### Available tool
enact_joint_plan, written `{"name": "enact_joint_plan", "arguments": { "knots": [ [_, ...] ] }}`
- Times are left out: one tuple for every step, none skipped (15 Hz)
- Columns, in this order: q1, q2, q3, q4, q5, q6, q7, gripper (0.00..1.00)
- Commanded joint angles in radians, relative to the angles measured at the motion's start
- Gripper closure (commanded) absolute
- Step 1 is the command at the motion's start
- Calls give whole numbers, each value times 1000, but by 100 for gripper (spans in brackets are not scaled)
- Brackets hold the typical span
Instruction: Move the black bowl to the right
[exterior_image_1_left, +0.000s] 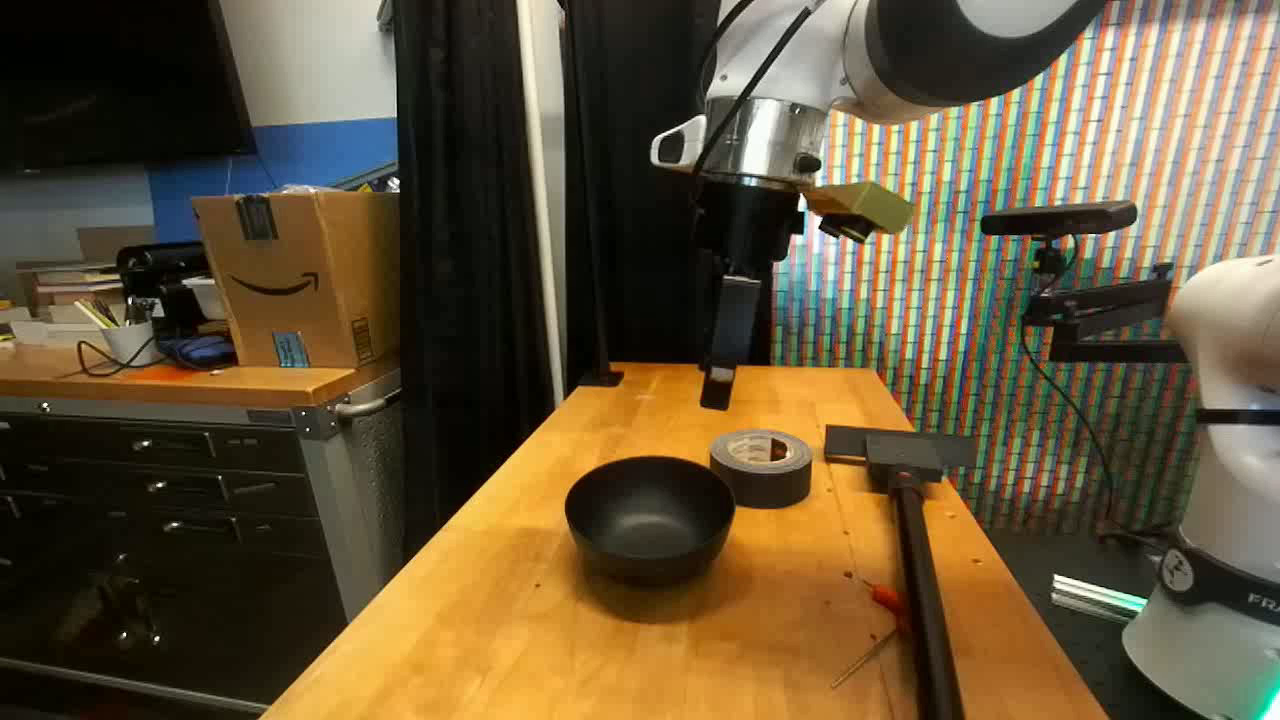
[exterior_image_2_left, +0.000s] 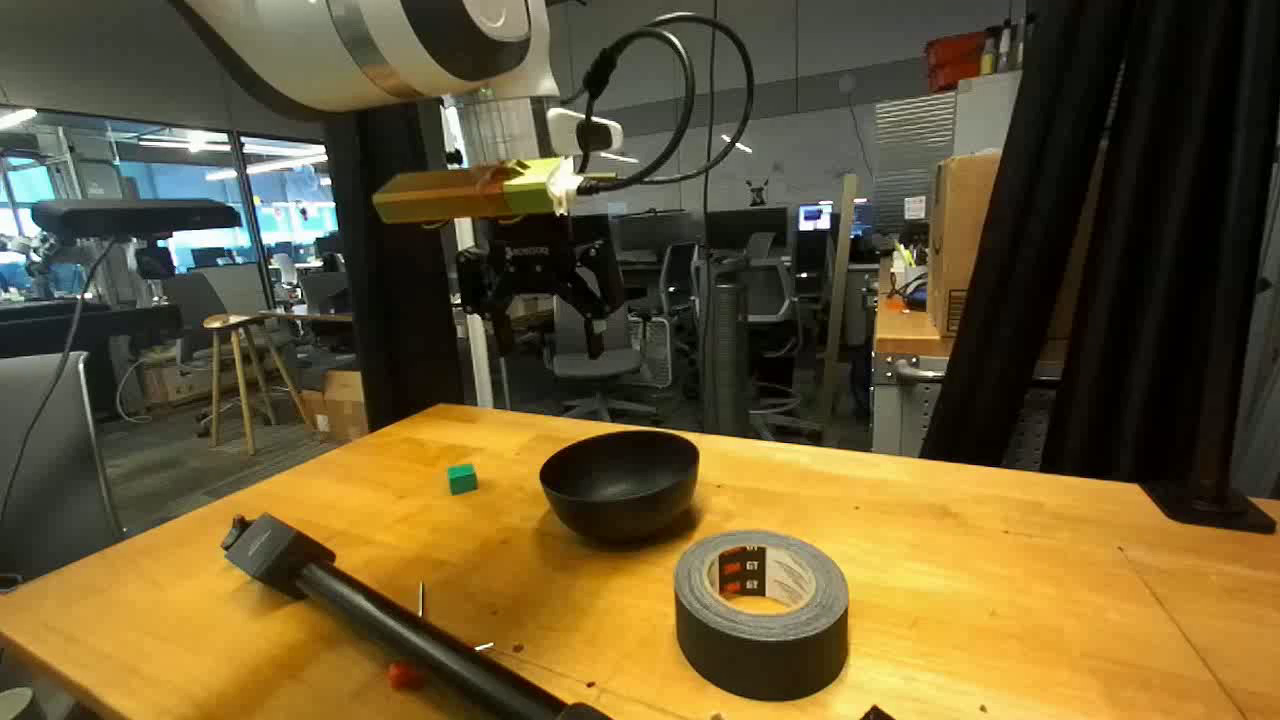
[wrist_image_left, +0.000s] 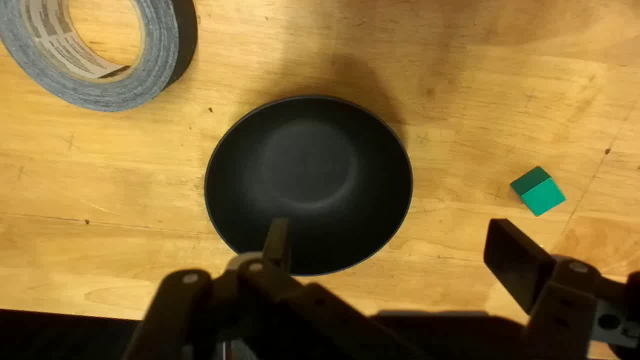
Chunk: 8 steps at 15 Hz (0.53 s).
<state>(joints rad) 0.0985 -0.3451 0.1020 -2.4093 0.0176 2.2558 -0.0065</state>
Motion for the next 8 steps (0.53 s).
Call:
{"name": "enact_joint_plan", "arguments": {
  "knots": [
    [3, 0, -2, 6, -1, -1, 1, 0],
    [3, -1, -2, 12, -1, -1, 1, 0],
    [3, -2, -2, 17, -1, -1, 1, 0],
    [3, -2, -2, 20, -1, -1, 1, 0],
    [3, -2, -2, 21, -1, -1, 1, 0],
    [3, -2, -2, 21, -1, -1, 1, 0],
    [3, -2, -2, 21, -1, -1, 1, 0],
    [3, -2, -2, 21, -1, -1, 1, 0]
  ]
}}
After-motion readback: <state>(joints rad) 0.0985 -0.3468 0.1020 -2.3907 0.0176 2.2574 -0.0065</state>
